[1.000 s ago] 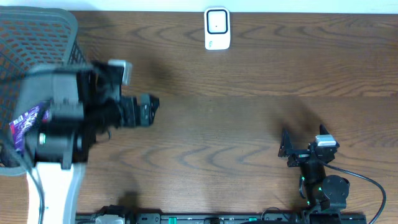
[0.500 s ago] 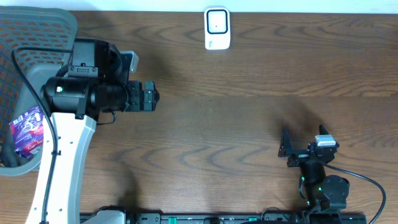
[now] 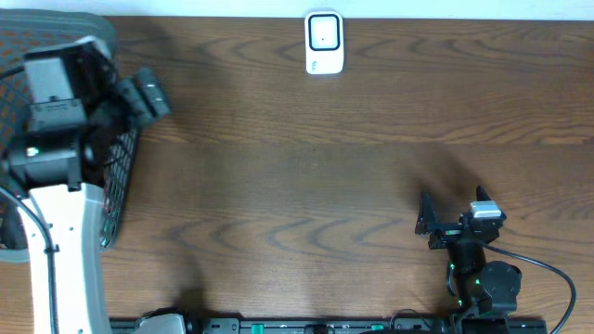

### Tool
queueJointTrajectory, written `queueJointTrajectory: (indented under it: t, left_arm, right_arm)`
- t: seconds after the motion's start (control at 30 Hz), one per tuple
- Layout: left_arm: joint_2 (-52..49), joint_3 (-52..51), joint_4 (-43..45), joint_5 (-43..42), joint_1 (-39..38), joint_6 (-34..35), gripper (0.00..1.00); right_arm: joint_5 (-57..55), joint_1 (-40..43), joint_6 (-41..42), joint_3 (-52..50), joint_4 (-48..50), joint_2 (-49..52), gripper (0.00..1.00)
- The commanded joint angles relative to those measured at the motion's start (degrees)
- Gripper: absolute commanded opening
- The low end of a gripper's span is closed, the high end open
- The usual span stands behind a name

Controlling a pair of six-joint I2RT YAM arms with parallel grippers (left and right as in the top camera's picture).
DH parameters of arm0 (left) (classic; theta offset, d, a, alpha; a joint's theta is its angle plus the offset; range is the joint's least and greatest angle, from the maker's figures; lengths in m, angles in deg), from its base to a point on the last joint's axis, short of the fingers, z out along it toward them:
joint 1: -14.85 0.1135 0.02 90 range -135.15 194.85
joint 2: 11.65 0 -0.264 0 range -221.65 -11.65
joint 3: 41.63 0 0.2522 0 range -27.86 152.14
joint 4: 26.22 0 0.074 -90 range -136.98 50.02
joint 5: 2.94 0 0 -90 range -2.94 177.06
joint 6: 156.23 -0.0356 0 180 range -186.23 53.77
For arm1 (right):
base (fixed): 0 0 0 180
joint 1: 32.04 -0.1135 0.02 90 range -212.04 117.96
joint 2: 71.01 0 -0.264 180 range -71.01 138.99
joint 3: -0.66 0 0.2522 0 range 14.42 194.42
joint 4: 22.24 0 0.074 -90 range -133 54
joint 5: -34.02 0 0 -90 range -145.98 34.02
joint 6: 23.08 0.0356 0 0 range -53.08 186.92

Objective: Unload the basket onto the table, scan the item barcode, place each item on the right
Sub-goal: 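Raise the left gripper and reach down into the grey basket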

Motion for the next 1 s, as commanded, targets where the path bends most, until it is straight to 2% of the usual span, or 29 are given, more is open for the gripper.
queueJointTrajectory:
  t: [0.0, 0.17, 0.53, 0.97]
  left_arm:
    - [0.7, 1.3, -1.0, 1.3, 3.1, 2.5, 0.98]
    - [1.5, 1.3, -0.8, -3.2, 4.3, 2.4, 0.98]
    - [8.1, 1.3, 5.0, -2.9, 4.5, 1.1, 0.98]
    - [9.8, 1.3, 4.8, 0.9, 4.5, 1.2, 0.98]
  right_arm:
    - [-0.2, -0.4, 0.5, 0.0, -0.3, 0.0, 0.99]
    - [-0.2, -0.4, 0.6, 0.0, -0.2, 0.0, 0.99]
    - [-0.2, -0.4, 0.6, 0.0, -0.3, 0.0, 0.99]
    - [-0.2, -0.4, 0.6, 0.0, -0.2, 0.0, 0.99]
